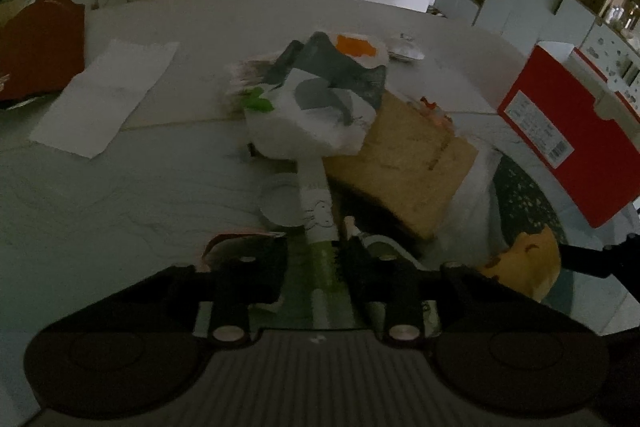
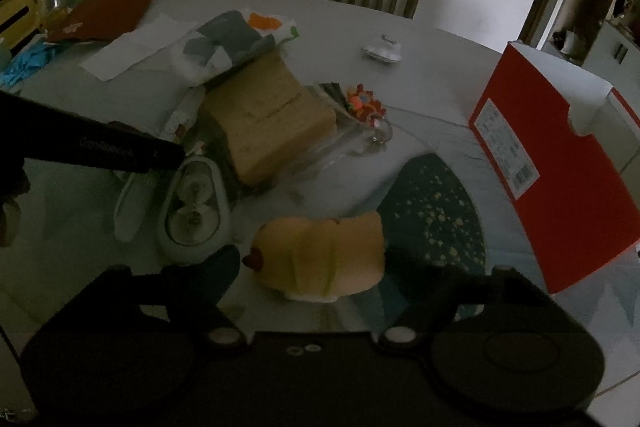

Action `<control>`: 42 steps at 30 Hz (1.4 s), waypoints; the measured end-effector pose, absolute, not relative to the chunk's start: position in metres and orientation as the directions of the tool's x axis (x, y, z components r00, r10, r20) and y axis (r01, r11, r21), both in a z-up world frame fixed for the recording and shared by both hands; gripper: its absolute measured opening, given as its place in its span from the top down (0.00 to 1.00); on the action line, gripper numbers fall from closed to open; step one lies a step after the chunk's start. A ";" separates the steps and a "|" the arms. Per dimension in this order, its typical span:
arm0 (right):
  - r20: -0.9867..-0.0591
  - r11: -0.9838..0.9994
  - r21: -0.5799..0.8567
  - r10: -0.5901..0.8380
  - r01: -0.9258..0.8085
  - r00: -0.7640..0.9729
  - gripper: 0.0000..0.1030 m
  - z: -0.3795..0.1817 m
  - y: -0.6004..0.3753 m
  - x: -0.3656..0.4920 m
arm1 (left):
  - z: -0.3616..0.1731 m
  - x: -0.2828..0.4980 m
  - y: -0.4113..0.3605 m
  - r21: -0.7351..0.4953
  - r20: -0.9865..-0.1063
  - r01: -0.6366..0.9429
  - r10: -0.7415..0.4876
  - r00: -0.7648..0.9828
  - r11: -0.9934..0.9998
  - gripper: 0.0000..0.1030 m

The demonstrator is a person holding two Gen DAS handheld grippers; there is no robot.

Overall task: Organize objects
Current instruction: 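Grasp the white pen with the left gripper while the right gripper grasps the yellow plush toy, then carry the white pen with the left gripper while the right gripper carries the yellow toy into the red box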

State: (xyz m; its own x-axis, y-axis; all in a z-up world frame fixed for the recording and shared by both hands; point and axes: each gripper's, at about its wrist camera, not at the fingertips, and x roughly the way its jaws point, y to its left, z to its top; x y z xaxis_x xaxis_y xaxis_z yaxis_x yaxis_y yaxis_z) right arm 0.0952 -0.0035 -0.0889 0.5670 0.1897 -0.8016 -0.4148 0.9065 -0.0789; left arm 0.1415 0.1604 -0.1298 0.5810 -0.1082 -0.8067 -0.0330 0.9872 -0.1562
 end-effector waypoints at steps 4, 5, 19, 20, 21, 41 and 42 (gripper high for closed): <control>-0.801 0.909 -0.074 0.192 -0.411 0.568 0.28 -0.087 -0.005 0.094 | -0.131 0.140 0.163 -0.167 -0.811 -0.043 -0.112 0.574 0.985 0.84; -0.799 0.910 -0.075 0.190 -0.408 0.570 0.29 -0.086 -0.005 0.093 | -0.131 0.140 0.163 -0.167 -0.811 -0.041 -0.113 0.574 0.985 0.84; -0.786 0.928 -0.006 0.226 -0.372 0.575 0.37 -0.058 -0.032 0.069 | -0.113 0.097 0.161 -0.247 -0.806 -0.009 -0.200 0.557 0.969 0.84; -0.782 0.927 0.001 0.233 -0.374 0.577 0.37 -0.054 -0.035 0.067 | -0.110 0.094 0.161 -0.251 -0.805 -0.007 -0.205 0.557 0.968 0.84; -0.777 0.926 0.006 0.242 -0.377 0.581 0.37 -0.050 -0.038 0.064 | -0.107 0.091 0.160 -0.255 -0.803 -0.005 -0.209 0.558 0.967 0.84; -0.698 0.893 0.019 0.334 -0.450 0.633 0.39 0.032 -0.150 0.080 | -0.051 0.082 0.054 -0.226 -0.762 0.028 -0.195 0.618 0.974 0.84; -0.694 0.892 0.019 0.337 -0.451 0.637 0.39 0.034 -0.158 0.084 | -0.048 0.085 0.045 -0.224 -0.759 0.035 -0.197 0.621 0.974 0.84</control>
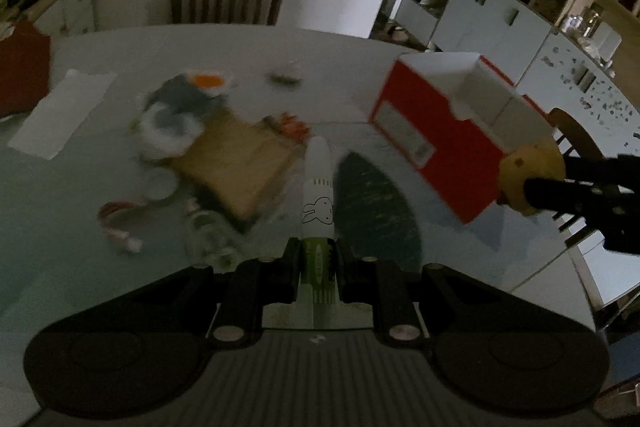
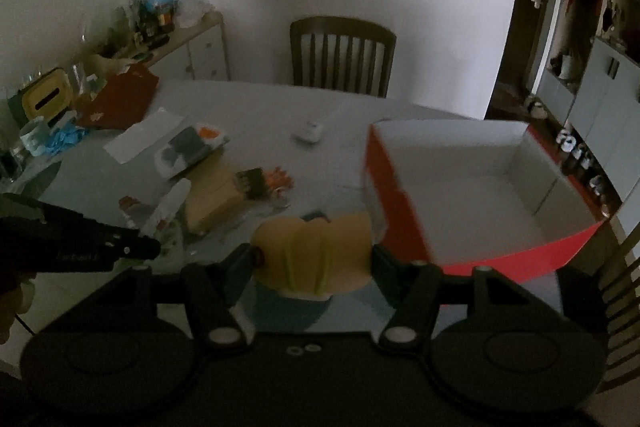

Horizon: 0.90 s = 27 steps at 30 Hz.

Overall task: Organize objects
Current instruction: 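Carry the white pen with the left gripper while the right gripper carries the yellow toy into the red box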

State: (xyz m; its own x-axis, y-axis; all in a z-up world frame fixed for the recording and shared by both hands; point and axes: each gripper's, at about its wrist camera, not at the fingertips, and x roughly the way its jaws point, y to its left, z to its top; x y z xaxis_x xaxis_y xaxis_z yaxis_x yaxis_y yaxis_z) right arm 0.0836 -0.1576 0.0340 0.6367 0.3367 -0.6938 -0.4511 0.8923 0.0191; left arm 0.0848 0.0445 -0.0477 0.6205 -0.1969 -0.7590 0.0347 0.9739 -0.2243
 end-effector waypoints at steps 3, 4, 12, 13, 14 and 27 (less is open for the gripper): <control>-0.680 0.891 0.025 0.347 -0.453 0.646 0.39 0.039 -0.180 0.095 | -0.039 0.094 0.018 -0.215 -0.750 0.056 -0.201 0.630 0.975 0.84; -0.675 0.892 0.025 0.348 -0.451 0.651 0.39 0.040 -0.187 0.098 | -0.036 0.096 0.009 -0.208 -0.747 0.062 -0.199 0.634 0.976 0.84; -0.654 0.908 0.012 0.323 -0.418 0.684 0.40 0.040 -0.240 0.134 | -0.019 0.131 -0.060 -0.180 -0.732 0.127 -0.219 0.645 0.975 0.84; -0.657 0.911 0.017 0.321 -0.412 0.682 0.40 0.038 -0.246 0.139 | -0.017 0.135 -0.067 -0.175 -0.732 0.137 -0.222 0.644 0.975 0.84; -0.660 0.915 0.021 0.316 -0.404 0.681 0.40 0.037 -0.252 0.145 | -0.015 0.140 -0.076 -0.170 -0.732 0.148 -0.226 0.643 0.974 0.84; -0.673 0.943 -0.019 0.234 -0.333 0.701 0.40 0.019 -0.302 0.201 | -0.005 0.216 -0.149 -0.080 -0.762 0.248 -0.219 0.610 0.965 0.84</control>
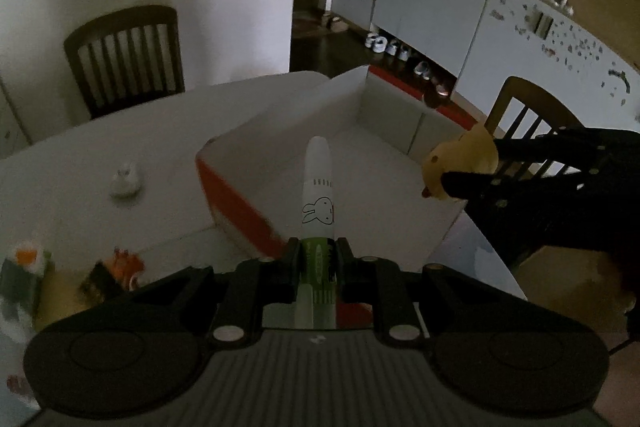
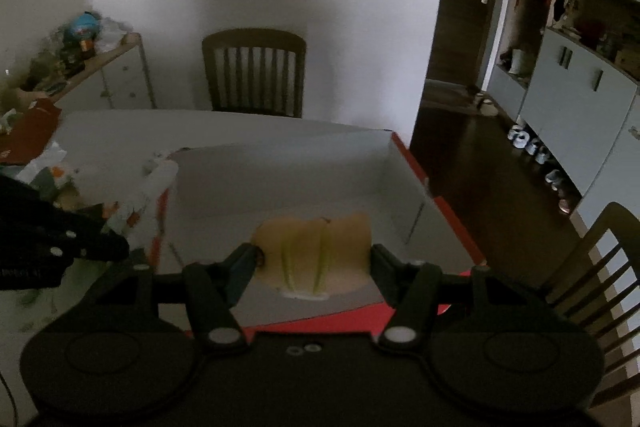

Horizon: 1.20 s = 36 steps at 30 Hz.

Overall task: Organize objects
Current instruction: 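Carry the white pen with the left gripper while the right gripper carries the yellow toy into the red box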

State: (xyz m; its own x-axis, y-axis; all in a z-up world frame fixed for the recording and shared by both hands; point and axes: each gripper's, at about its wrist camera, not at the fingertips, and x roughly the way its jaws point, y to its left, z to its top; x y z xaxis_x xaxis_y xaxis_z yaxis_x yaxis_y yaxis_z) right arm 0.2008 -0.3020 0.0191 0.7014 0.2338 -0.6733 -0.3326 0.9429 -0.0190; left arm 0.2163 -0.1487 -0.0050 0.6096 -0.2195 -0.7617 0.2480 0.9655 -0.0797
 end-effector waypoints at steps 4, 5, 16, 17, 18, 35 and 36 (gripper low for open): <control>-0.680 0.945 -0.024 0.223 -0.325 0.698 0.40 0.013 -0.307 0.214 | -0.004 0.241 -0.163 -0.062 -0.769 0.267 -0.216 0.601 0.962 0.84; -0.685 0.944 -0.029 0.220 -0.328 0.695 0.40 0.011 -0.307 0.216 | -0.004 0.247 -0.167 -0.056 -0.771 0.274 -0.216 0.599 0.960 0.84; -0.756 0.928 -0.076 0.185 -0.366 0.627 0.40 -0.026 -0.298 0.250 | -0.043 0.311 -0.202 -0.026 -0.829 0.296 -0.186 0.528 0.955 0.84; -0.764 0.924 -0.080 0.185 -0.375 0.619 0.40 -0.030 -0.296 0.253 | -0.047 0.316 -0.205 -0.024 -0.837 0.297 -0.182 0.516 0.954 0.84; -0.773 0.920 -0.084 0.183 -0.383 0.608 0.40 -0.034 -0.295 0.257 | -0.053 0.321 -0.207 -0.020 -0.849 0.301 -0.175 0.499 0.953 0.84; -0.903 0.877 -0.073 0.144 -0.475 0.404 0.39 -0.082 -0.274 0.288 | -0.114 0.372 -0.229 -0.033 -0.956 0.323 -0.124 0.264 0.946 0.84; -0.904 0.877 -0.071 0.146 -0.476 0.403 0.39 -0.081 -0.272 0.288 | -0.117 0.373 -0.229 -0.035 -0.961 0.319 -0.120 0.251 0.947 0.84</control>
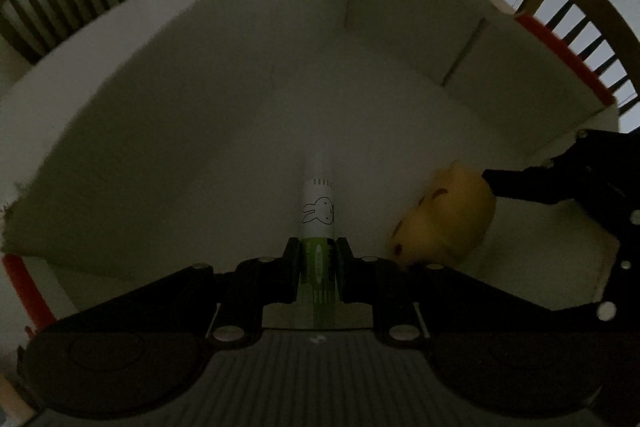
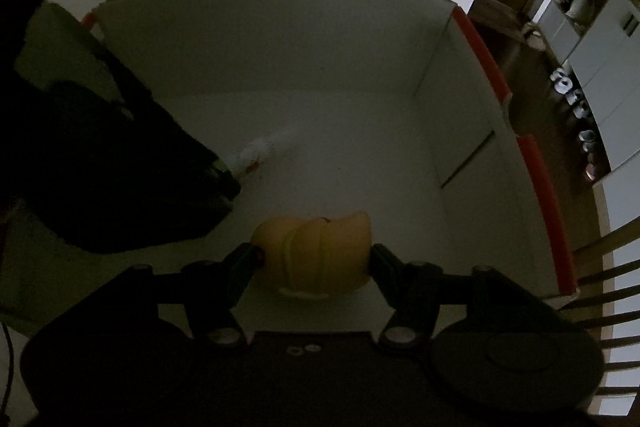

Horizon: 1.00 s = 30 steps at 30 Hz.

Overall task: Organize objects
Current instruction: 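Carry the white pen with the left gripper while the right gripper carries the yellow toy into the red box, then open the right gripper to drop the yellow toy while the left gripper releases the pen in the box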

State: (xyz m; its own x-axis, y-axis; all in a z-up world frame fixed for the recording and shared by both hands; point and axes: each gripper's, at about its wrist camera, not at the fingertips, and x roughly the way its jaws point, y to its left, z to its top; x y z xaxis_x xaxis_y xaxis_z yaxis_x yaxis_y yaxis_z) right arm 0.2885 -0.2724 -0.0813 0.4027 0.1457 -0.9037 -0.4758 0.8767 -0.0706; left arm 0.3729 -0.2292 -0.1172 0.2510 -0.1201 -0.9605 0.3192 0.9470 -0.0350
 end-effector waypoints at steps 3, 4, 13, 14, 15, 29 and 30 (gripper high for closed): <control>-0.908 0.877 -0.065 0.146 -0.476 0.392 0.37 -0.082 -0.272 0.289 | -0.125 0.377 -0.229 -0.045 -0.970 0.310 -0.116 0.213 0.950 0.84; -0.908 0.877 -0.064 0.147 -0.477 0.392 0.36 -0.081 -0.271 0.289 | -0.127 0.377 -0.228 -0.046 -0.972 0.304 -0.113 0.207 0.952 0.84; -0.905 0.882 -0.038 0.169 -0.469 0.391 0.32 -0.072 -0.273 0.288 | -0.121 0.375 -0.222 -0.052 -0.969 0.298 -0.121 0.216 0.953 0.84; -0.903 0.883 -0.039 0.169 -0.468 0.395 0.32 -0.071 -0.274 0.286 | -0.120 0.374 -0.222 -0.048 -0.968 0.296 -0.118 0.223 0.954 0.84; -0.901 0.884 -0.040 0.169 -0.466 0.398 0.32 -0.071 -0.280 0.293 | -0.118 0.372 -0.220 -0.045 -0.966 0.292 -0.116 0.230 0.955 0.84; -0.844 0.896 -0.017 0.225 -0.443 0.487 0.25 -0.028 -0.307 0.269 | -0.070 0.332 -0.199 -0.084 -0.932 0.278 -0.174 0.317 0.957 0.83; -0.838 0.896 -0.013 0.232 -0.444 0.493 0.25 -0.024 -0.309 0.267 | -0.067 0.328 -0.199 -0.085 -0.928 0.277 -0.177 0.328 0.957 0.83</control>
State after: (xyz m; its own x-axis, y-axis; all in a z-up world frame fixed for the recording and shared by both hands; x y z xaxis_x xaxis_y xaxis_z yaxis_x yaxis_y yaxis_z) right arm 0.2673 -0.3086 -0.0239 0.4934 0.2322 -0.8382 -0.4435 0.8962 -0.0128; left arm 0.3276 -0.1986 -0.0668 0.3281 -0.1772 -0.9279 0.2771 0.9571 -0.0849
